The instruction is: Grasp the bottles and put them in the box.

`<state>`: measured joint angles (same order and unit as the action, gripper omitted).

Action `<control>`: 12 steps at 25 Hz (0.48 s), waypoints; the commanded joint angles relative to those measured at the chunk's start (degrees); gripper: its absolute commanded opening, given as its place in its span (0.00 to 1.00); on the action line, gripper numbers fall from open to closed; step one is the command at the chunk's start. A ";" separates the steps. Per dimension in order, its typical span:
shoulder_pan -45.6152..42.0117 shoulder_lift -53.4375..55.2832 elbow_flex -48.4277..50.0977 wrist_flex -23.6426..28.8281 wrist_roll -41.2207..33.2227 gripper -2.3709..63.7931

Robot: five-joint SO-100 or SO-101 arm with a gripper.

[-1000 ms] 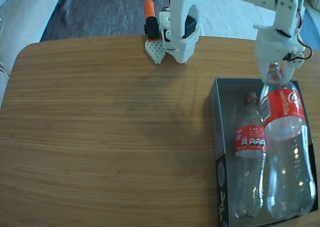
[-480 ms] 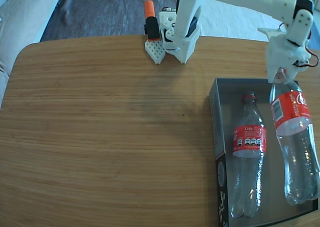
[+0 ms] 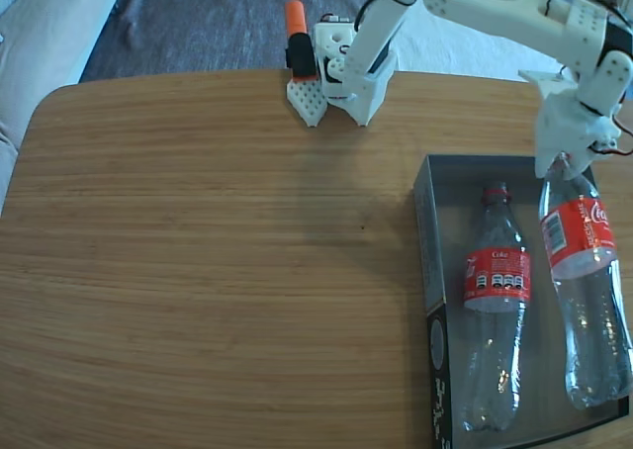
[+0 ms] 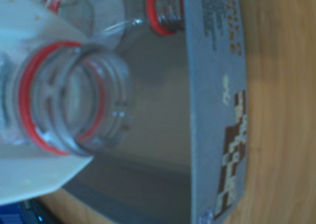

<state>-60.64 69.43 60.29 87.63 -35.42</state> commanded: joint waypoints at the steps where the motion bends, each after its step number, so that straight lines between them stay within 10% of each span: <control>1: 0.26 -1.05 -5.36 -0.35 -0.53 0.03; 12: 0.18 -11.95 -11.51 -0.35 -0.62 0.03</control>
<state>-60.29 56.69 52.38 87.36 -35.68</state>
